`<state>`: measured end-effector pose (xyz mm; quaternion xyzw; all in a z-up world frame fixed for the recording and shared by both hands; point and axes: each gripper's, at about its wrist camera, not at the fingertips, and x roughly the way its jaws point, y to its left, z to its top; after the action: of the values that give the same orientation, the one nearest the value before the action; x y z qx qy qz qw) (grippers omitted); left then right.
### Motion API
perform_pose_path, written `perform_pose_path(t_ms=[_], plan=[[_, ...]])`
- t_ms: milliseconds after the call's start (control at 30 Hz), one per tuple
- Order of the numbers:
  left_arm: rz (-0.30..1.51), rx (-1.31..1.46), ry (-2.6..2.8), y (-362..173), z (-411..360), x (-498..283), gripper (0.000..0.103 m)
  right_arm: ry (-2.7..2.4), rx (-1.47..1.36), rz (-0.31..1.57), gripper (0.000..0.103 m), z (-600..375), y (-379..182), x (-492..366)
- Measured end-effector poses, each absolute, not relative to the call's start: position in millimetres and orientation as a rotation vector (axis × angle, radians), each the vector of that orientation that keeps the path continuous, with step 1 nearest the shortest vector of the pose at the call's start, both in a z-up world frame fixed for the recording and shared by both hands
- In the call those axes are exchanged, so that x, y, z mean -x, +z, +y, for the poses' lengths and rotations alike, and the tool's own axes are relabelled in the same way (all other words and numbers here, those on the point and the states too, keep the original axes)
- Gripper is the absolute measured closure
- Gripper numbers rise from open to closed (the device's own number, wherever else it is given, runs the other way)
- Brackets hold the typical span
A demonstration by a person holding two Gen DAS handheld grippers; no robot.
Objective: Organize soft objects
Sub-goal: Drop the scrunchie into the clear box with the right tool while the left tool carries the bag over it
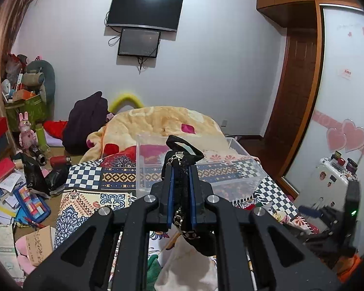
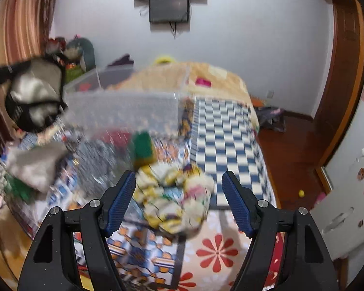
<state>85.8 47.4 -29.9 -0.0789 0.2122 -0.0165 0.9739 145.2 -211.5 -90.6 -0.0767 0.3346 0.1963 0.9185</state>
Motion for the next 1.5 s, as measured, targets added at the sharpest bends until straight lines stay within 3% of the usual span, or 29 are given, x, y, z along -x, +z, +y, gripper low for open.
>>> perform_pose_path(t_ms=[100, 233, 300, 367, 933, 1500], plan=[[0.429, 0.163, -0.033, -26.4, 49.4, -90.2, 0.093, 0.406, 0.147, 0.758, 0.034, -214.9, -109.3, -155.7], [0.416, 0.147, -0.023, -20.7, 47.3, -95.7, 0.093, 0.414, 0.150, 0.772, 0.070, -216.7, -121.5, -156.1], [0.414, 0.139, -0.022, -19.4, 46.6, -99.5, 0.093, 0.433, 0.138, 0.777, 0.081, -217.6, -121.2, -155.2], [0.409, 0.137, -0.018, -17.3, 46.8, -104.0, 0.093, 0.429, 0.128, 0.768, 0.086, -218.5, -124.0, -152.8], [0.424, 0.159, 0.052, -22.0, 64.8, -169.7, 0.093, 0.480, 0.145, 0.501, 0.087, -175.2, -26.0, -182.4], [0.684, 0.109, -0.045, -73.4, 70.6, -226.8, 0.092, 0.598, 0.249, 0.723, 0.085, -101.1, -66.3, -252.9]])
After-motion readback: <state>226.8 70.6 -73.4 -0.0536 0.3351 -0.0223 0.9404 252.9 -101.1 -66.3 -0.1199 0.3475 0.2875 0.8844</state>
